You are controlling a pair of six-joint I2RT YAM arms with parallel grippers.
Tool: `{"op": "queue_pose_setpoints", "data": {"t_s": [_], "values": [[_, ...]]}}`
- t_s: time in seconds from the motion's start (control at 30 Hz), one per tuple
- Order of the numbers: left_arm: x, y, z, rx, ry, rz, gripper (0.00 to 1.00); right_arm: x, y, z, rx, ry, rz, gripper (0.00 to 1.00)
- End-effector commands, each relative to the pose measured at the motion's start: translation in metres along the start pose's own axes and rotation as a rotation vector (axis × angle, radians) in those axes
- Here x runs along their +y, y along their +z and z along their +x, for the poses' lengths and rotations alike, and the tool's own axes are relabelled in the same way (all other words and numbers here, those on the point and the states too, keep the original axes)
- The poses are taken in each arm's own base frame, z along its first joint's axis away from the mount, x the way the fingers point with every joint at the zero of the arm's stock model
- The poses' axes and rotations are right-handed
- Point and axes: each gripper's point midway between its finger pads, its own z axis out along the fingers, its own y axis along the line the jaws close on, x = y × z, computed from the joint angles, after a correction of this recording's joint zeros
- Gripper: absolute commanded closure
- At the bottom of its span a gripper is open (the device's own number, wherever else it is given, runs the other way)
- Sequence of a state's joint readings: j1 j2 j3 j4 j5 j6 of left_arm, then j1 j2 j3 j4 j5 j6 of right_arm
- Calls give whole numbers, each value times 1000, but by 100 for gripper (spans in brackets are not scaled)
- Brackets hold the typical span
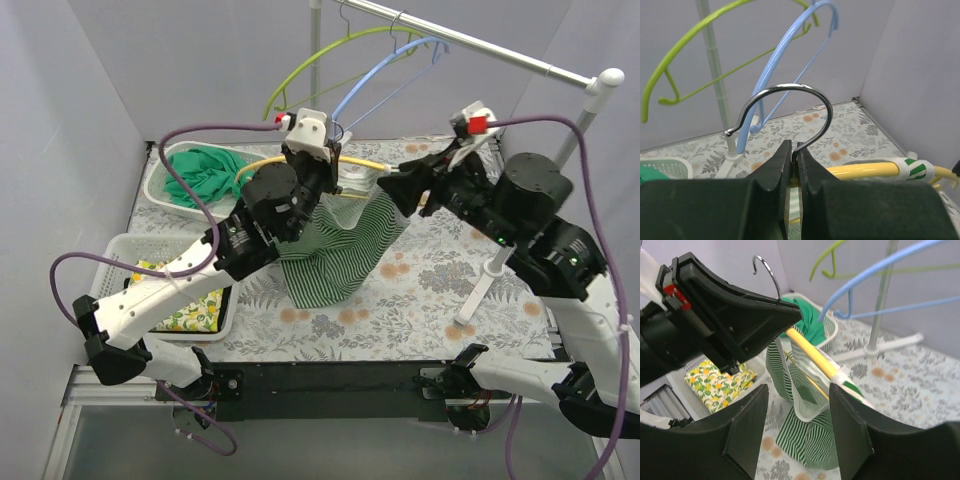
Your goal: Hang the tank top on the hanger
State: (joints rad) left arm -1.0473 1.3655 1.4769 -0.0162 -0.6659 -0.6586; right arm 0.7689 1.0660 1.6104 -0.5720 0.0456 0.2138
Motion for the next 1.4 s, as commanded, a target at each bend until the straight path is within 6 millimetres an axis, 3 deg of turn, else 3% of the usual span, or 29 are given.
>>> {"op": "queue_pose_setpoints", "data": {"t_s": [0.0, 0.03, 0.1, 0.13, 0.23, 0.3, 0.37, 0.43, 0.47, 0.5, 0.57, 0.67, 0.77, 1.17, 1.27, 1.37], "values": [[-19, -25, -74, -47, 18, 204, 100, 18, -41, -69, -207, -148, -75, 40], [-19, -30, -99, -85, 1, 219, 100, 19, -46, -76, -227, -154, -73, 40], [-32, -34, -105, -66, 13, 296, 100, 31, -64, -94, -278, -182, -128, 40], [-34, -38, -121, -89, 3, 323, 100, 34, -70, -98, -296, -190, -140, 39], [-44, -42, -104, -27, 12, 383, 100, 40, -85, -98, -309, -199, -172, 38], [-52, -51, -90, 6, 1, 442, 100, 42, -88, -84, -268, -198, -197, 38], [-53, -54, -65, 60, 0, 454, 100, 38, -79, -57, -191, -193, -198, 38], [-55, -58, -51, 88, -23, 467, 100, 32, -72, -26, -104, -192, -193, 37], [-56, -58, -30, 127, -15, 471, 100, 29, -70, -15, -75, -192, -191, 36], [-53, -64, -36, 111, -48, 474, 100, 28, -71, -2, -39, -187, -194, 35], [-52, -64, -14, 143, -48, 465, 100, 30, -65, 26, 40, -177, -232, 32], [-52, -66, -9, 140, -64, 464, 100, 22, -57, 59, 153, -160, -215, 31], [-53, -67, -2, 149, -69, 474, 100, 10, -54, 73, 204, -165, -155, 29], [-51, -64, 5, 137, -86, 453, 100, 4, -58, 108, 328, -169, -160, 28], [-52, -64, 6, 138, -91, 454, 100, 4, -57, 119, 363, -160, -165, 34], [-54, -63, 8, 142, -98, 460, 100, 5, -54, 121, 360, -147, -171, 51]]}}
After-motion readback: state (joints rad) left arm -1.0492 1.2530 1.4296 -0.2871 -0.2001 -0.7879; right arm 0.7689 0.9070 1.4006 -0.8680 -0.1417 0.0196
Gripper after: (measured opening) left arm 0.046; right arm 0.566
